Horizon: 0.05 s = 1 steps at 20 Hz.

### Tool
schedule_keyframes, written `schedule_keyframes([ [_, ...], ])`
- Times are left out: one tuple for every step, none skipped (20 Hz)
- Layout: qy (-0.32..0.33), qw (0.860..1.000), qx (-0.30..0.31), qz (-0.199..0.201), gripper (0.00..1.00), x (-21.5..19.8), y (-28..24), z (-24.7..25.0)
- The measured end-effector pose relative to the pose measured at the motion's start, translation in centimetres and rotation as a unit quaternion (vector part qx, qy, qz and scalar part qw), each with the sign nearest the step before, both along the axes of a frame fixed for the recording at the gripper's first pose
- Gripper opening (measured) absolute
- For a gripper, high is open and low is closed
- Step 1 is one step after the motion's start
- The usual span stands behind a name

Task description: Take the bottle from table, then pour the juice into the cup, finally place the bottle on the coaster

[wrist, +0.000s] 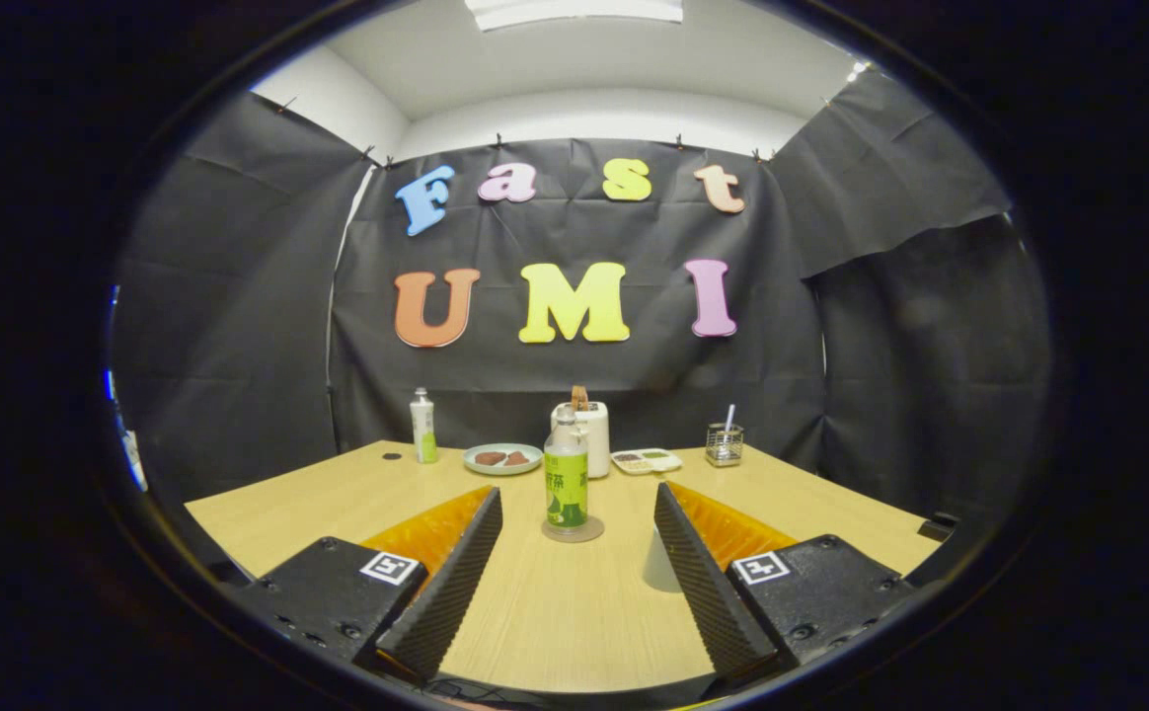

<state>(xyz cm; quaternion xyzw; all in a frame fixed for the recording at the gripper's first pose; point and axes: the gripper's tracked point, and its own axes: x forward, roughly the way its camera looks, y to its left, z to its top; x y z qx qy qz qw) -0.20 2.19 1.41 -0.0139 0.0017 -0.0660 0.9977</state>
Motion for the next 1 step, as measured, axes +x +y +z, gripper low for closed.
schedule_keyframes([
  [0.001,1.000,0.000,0.000,1.00,-0.06,0.00,-0.03],
])
